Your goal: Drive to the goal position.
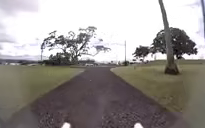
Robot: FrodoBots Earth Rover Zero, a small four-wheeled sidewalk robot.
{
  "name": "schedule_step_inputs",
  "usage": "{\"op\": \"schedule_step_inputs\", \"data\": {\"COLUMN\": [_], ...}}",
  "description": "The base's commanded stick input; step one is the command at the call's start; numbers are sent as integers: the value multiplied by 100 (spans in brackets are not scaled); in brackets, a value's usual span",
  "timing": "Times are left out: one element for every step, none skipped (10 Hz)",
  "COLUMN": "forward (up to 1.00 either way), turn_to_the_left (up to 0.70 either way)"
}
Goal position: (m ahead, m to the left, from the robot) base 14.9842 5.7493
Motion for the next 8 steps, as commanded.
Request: {"op": "schedule_step_inputs", "data": {"forward": [70, 70, 70, 70, 70, 70, 70, 70], "turn_to_the_left": [0, 0, 0, 0, 0, 0, 0, 0]}}
